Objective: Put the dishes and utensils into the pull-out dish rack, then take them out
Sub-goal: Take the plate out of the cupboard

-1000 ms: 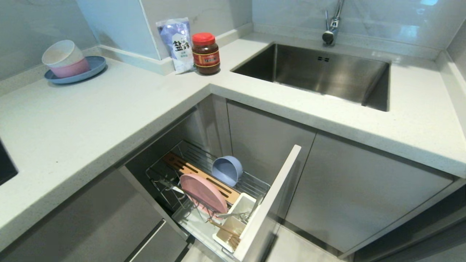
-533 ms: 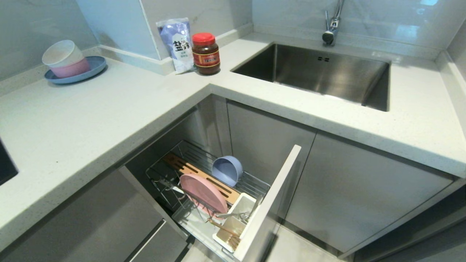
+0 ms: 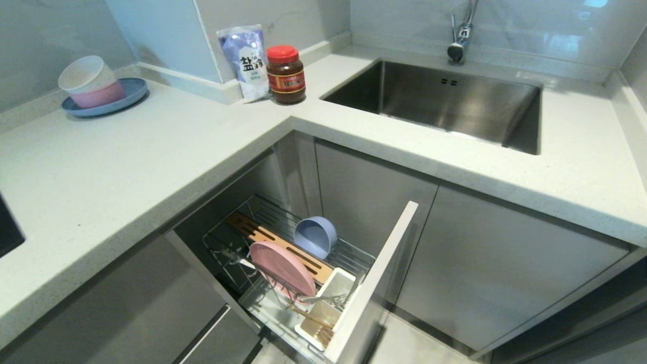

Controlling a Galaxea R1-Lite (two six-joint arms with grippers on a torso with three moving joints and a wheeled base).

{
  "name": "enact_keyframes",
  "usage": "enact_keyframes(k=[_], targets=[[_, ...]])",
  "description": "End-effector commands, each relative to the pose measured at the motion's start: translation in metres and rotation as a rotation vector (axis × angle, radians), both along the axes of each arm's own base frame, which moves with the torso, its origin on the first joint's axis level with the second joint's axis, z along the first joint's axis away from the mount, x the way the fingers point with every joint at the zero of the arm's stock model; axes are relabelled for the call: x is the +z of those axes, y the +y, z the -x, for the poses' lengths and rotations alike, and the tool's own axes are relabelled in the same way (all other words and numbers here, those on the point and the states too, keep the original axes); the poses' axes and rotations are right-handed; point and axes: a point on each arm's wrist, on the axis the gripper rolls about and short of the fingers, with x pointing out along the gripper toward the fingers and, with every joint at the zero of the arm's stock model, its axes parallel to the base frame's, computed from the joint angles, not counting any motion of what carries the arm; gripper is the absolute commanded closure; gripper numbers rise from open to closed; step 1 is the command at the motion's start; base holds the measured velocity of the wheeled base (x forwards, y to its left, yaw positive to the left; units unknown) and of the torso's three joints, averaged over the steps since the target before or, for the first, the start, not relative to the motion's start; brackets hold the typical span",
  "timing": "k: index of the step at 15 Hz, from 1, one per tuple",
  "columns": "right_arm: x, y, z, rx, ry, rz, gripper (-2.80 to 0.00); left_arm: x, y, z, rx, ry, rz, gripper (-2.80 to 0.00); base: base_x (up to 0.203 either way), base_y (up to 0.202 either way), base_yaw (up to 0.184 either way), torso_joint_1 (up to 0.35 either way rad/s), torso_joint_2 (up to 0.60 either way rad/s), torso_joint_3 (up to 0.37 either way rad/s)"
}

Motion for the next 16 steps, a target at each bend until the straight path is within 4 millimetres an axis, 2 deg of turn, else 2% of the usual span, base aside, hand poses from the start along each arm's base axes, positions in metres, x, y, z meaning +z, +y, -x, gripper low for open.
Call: enact_keyframes(k=[1, 4, 6, 7, 9, 11, 12, 16], targets=[[0.0, 0.0, 0.0, -0.001, -0.003, 0.0, 0.0, 0.022, 0.004, -0.073, -0.01, 0.15, 0.18, 0.0, 0.0, 0.0, 0.0, 0.0, 0.0, 0.0], [0.0, 0.0, 0.0, 0.0, -0.003, 0.0, 0.0, 0.027, 0.0, -0.117, -0.019, 0.239, 0.308, 0.0, 0.0, 0.0, 0.0, 0.0, 0.0, 0.0], [-0.001, 0.0, 0.0, 0.001, -0.002, 0.0, 0.0, 0.021, -0.012, -0.149, 0.03, 0.318, 0.371, 0.0, 0.0, 0.0, 0.0, 0.0, 0.0, 0.0], [-0.001, 0.0, 0.0, 0.001, -0.002, 0.0, 0.0, 0.019, -0.018, -0.159, 0.044, 0.343, 0.391, 0.0, 0.0, 0.0, 0.0, 0.0, 0.0, 0.0], [0.0, 0.0, 0.0, 0.0, -0.004, 0.0, 0.0, 0.013, -0.043, -0.169, 0.021, 0.406, 0.416, 0.0, 0.0, 0.0, 0.0, 0.0, 0.0, 0.0], [0.0, 0.0, 0.0, 0.001, -0.004, 0.0, 0.0, 0.001, -0.067, -0.188, 0.115, 0.476, 0.437, 0.0, 0.0, 0.0, 0.0, 0.0, 0.0, 0.0], [0.0, 0.0, 0.0, 0.0, -0.003, 0.0, 0.0, -0.005, -0.073, -0.196, 0.162, 0.506, 0.43, 0.0, 0.0, 0.0, 0.0, 0.0, 0.0, 0.0], [-0.001, 0.0, 0.0, -0.001, -0.002, 0.0, 0.0, -0.046, -0.108, -0.206, 0.199, 0.782, 0.25, 0.0, 0.0, 0.0, 0.0, 0.0, 0.0, 0.0]])
